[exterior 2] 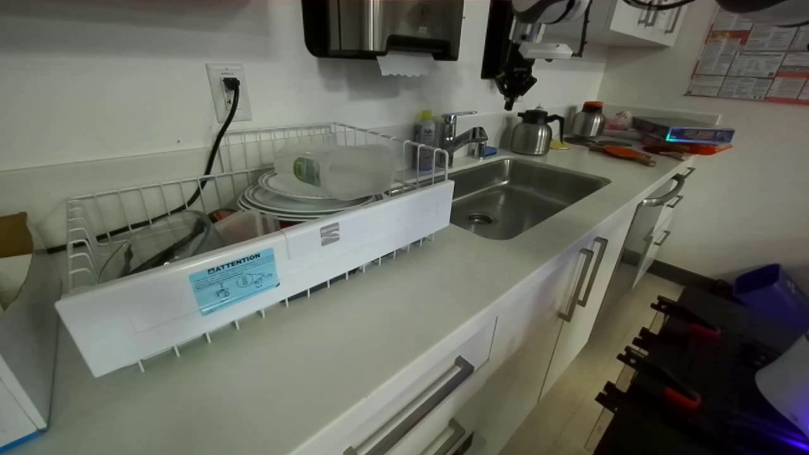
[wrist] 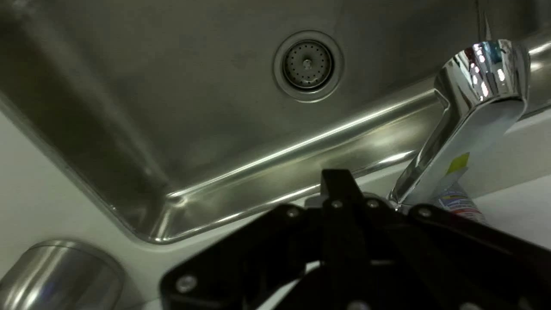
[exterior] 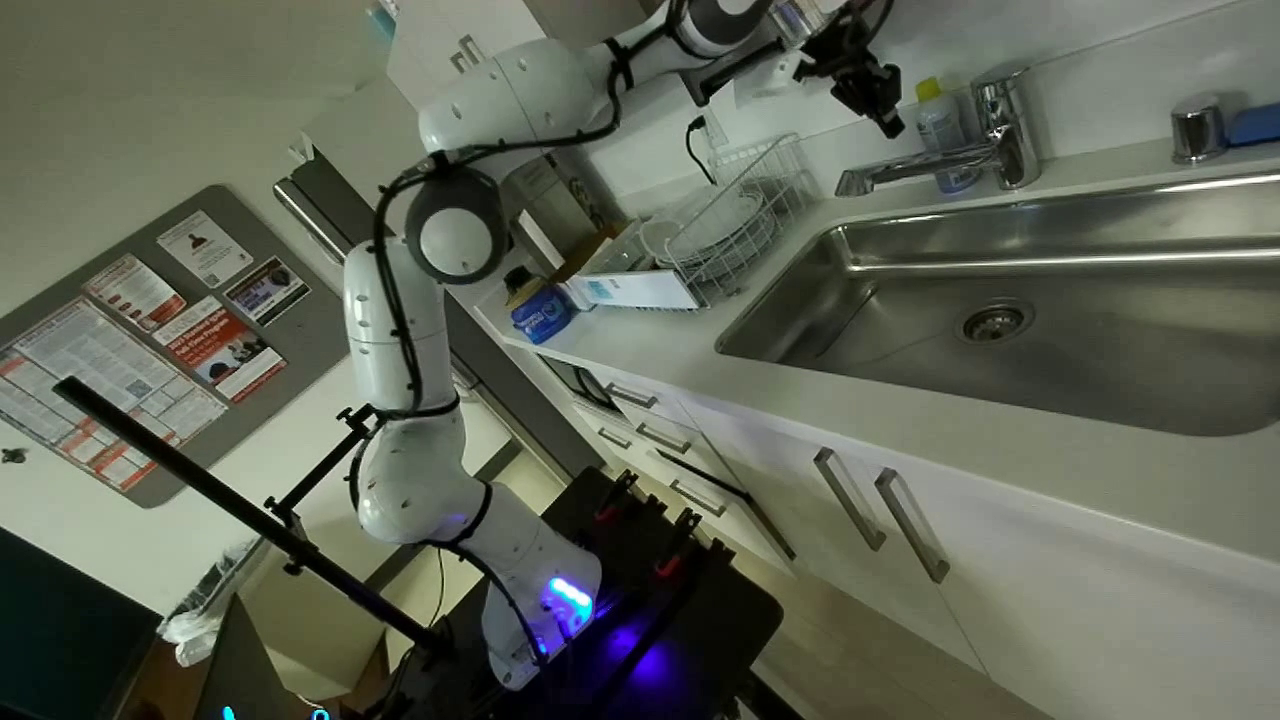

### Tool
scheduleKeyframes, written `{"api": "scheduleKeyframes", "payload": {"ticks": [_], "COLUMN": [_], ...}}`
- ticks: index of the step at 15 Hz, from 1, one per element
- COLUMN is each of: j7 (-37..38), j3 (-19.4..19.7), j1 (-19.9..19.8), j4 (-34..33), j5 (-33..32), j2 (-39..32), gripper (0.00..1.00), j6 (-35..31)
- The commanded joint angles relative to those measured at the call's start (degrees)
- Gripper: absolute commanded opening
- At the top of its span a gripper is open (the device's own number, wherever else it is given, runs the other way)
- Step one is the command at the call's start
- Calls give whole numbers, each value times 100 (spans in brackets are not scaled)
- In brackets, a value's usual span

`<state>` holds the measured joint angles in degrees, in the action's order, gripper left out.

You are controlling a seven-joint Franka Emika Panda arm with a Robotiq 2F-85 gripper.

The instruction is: Slide the spout to the left

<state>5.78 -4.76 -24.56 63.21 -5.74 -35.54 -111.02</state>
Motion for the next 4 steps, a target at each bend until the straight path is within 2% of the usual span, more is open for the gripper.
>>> {"api": "scheduleKeyframes", "payload": {"ticks": [1, 4], "j7": [-186, -289], "j3": [-5, -38], "j1": [-129, -188], "j4": [1358, 2077], "j5": [-49, 39], "j2": [1186, 1771], "gripper": [0, 0], "j6": [-118, -195]}}
